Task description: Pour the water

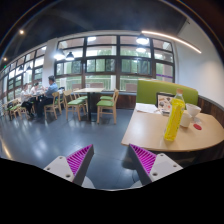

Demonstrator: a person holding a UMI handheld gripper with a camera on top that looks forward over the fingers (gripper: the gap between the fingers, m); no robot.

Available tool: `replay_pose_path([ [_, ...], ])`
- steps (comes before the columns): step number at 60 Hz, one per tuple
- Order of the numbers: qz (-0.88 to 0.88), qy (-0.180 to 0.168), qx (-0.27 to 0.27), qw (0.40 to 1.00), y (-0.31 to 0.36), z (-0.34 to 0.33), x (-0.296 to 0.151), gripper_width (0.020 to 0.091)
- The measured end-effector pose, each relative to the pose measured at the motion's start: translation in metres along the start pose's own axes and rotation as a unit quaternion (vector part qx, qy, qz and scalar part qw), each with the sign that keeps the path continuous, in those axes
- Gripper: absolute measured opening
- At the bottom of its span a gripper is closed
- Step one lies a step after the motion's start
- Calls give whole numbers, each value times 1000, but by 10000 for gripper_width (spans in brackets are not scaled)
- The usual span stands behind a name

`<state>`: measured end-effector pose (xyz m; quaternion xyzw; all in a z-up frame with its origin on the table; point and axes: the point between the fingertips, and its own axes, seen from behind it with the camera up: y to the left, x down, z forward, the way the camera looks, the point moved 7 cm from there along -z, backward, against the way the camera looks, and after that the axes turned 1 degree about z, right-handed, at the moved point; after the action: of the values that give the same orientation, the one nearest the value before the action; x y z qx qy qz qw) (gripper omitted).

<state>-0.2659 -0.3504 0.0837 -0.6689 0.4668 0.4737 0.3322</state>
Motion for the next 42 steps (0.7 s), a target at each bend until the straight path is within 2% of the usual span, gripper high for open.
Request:
replay_pose_path([
  [7,5,-8,14,1000,-9,-6,-7,806],
  [19,21,-22,49,998,-72,-2,-23,808],
  [21,26,-28,61,997,-65,-12,-19,807],
  [22,28,-31,62,997,-93,-4,-23,808],
  [29,40,-70,67,995,-143,11,-35,804],
  [33,35,-87,90,992,-172,21,-34,797],
  [36,31,-96,106,989,-189,32,-35,816],
  [42,8,-108,110,988,-202,65,-39,813],
])
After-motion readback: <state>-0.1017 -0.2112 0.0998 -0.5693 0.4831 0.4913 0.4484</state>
